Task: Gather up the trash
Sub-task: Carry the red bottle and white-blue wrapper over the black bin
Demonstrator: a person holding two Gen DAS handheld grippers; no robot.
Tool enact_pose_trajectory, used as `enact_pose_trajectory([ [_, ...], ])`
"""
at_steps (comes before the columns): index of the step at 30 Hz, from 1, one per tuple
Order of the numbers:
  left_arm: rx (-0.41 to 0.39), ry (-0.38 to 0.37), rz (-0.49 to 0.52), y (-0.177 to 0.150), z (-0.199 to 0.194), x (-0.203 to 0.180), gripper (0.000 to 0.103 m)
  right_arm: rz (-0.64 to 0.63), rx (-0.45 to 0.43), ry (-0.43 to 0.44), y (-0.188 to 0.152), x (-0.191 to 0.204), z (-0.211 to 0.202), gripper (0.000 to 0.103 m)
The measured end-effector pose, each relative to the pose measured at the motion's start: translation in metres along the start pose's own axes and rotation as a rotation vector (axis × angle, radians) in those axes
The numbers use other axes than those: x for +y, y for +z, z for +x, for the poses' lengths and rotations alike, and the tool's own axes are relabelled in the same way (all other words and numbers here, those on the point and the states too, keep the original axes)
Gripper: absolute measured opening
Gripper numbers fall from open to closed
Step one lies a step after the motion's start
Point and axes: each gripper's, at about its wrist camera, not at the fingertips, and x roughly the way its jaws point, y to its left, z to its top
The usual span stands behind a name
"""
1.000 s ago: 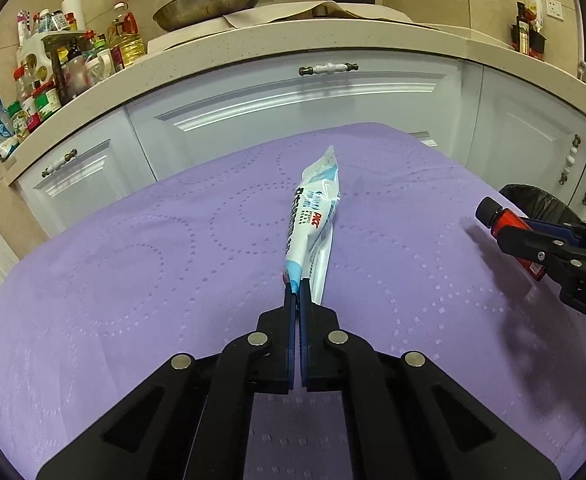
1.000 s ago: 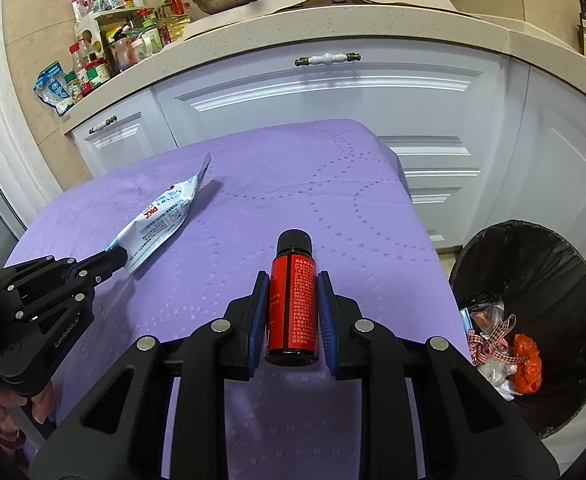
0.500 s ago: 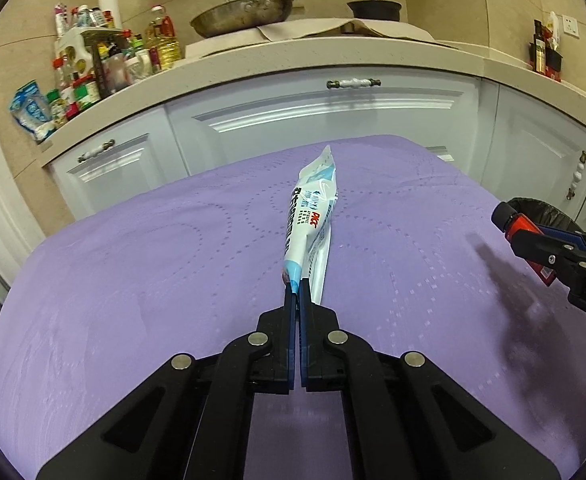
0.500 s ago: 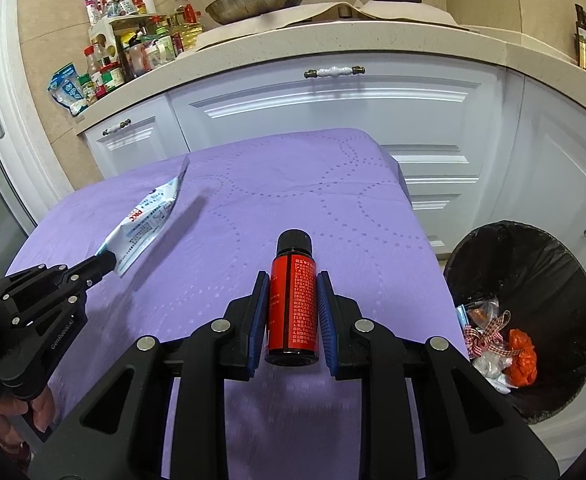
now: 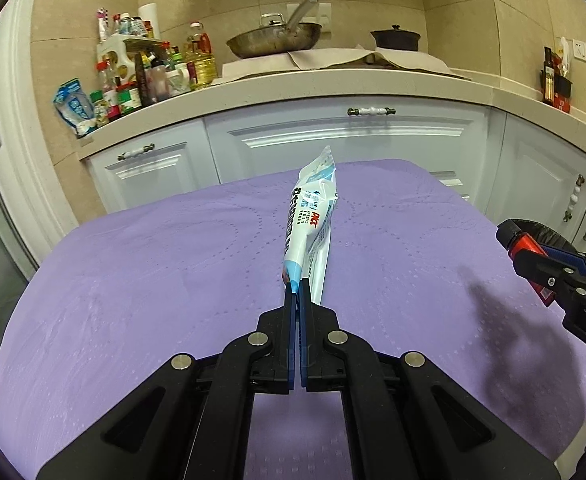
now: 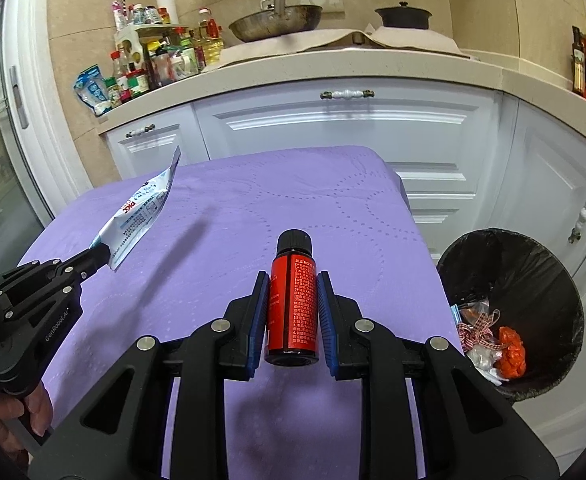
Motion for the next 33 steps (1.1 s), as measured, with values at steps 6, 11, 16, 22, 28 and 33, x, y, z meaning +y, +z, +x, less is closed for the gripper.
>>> enact_pose_trajectory([
  [6, -0.007, 0.011, -0.022, -0.010, -0.019, 0.002, 0.002, -0.013, -0.022, 0.001, -0.010, 0.006, -0.020, 0.023],
  [11, -0.024, 0.019, -0.032, -0.018, -0.036, 0.002, 0.002, -0.017, -0.033, -0.004, -0.016, 0.005, -0.033, 0.023],
  [16, -0.038, 0.016, -0.038, -0.024, -0.047, 0.000, 0.002, -0.011, -0.050, -0.018, -0.021, 0.000, -0.045, 0.023],
  [22, -0.059, -0.015, -0.025, -0.025, -0.058, -0.014, 0.002, 0.011, -0.075, -0.055, -0.022, -0.016, -0.060, 0.023],
  [28, -0.086, -0.079, 0.008, -0.018, -0.064, -0.044, 0.002, 0.050, -0.106, -0.120, -0.023, -0.045, -0.077, 0.023],
  [33, -0.106, -0.130, 0.036, -0.009, -0.062, -0.072, 0.002, 0.084, -0.134, -0.184, -0.024, -0.075, -0.092, 0.023],
])
